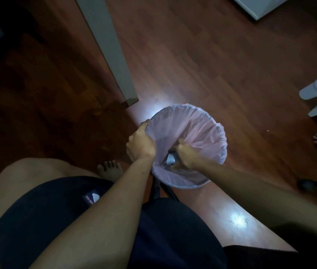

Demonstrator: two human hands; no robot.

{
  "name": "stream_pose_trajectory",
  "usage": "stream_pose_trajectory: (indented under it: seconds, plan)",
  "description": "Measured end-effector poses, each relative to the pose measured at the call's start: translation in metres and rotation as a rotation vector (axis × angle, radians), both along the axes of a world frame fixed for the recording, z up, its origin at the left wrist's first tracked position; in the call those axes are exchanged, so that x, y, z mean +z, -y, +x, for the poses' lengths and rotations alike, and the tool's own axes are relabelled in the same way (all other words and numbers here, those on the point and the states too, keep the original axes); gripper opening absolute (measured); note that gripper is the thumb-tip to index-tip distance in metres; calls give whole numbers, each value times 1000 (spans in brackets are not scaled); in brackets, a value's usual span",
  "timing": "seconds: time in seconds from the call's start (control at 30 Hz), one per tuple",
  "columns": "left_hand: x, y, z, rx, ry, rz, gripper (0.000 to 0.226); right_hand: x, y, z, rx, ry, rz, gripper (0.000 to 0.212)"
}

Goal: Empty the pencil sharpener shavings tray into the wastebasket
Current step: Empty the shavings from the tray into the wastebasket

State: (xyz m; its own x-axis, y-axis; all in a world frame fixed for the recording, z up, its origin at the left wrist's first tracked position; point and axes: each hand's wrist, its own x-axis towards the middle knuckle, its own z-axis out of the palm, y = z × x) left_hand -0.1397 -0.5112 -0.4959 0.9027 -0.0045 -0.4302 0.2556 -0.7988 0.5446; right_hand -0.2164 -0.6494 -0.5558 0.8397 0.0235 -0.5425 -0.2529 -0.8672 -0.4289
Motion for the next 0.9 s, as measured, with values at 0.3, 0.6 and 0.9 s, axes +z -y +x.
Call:
stream_pose_trajectory:
  seconds: [0.3,0.6,0.9]
  plan:
    - [-1,1,-1,-28,26,25,54,-6,3,2,-71,-15,-50,73]
    - [2,0,5,-36,32,67,43,23,10,16,-231,-43,-1,59]
    - [58,8,12,-176,-24,89,37,106,12,36,-247,-19,19,43]
